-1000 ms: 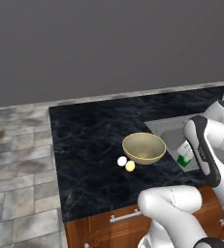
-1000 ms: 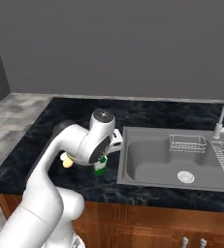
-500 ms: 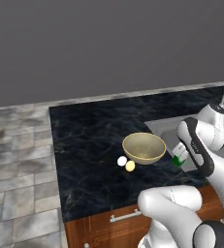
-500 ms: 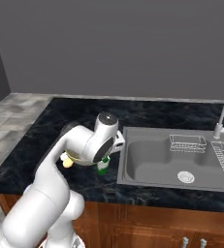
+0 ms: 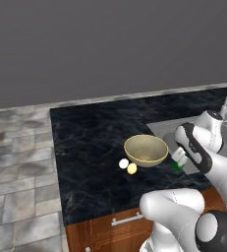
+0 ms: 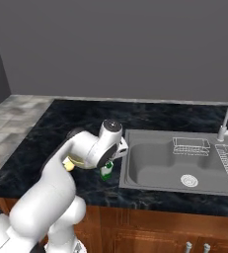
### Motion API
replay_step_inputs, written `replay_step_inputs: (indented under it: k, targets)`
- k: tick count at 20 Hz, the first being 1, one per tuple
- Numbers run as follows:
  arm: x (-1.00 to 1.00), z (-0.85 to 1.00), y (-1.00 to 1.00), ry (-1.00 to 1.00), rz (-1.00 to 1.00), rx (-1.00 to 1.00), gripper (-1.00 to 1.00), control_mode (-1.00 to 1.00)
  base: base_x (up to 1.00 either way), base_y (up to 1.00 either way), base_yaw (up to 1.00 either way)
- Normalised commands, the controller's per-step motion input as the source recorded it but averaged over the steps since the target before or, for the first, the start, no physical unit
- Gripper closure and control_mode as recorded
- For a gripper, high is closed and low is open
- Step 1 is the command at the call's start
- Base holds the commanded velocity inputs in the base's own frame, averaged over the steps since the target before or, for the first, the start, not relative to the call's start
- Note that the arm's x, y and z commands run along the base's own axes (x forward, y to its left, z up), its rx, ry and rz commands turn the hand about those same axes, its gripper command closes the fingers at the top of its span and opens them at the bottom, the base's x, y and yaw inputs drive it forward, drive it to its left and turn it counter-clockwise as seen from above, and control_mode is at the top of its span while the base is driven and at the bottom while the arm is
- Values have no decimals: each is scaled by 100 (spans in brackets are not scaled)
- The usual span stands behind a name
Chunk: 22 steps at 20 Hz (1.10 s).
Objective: Gather the eggs and milk located in the vicinity of the sink area and place them right next to the bowl.
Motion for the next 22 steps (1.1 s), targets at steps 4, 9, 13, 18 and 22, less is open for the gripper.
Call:
replay_step_inputs:
  k: [4,9,13,18,22]
  targets:
    - [13,-10,0,-1,1,0,100,-100,0,0,0]
    - [14,-7,0,0,1,0,100,-100,0,0,0]
    - [13,-5,0,0,1,0,100,-100,0,0,0]
    - [9,-4,0,0,0,0,100,-100,0,0,0]
    - [6,-6,0,0,0,0,100,-100,0,0,0]
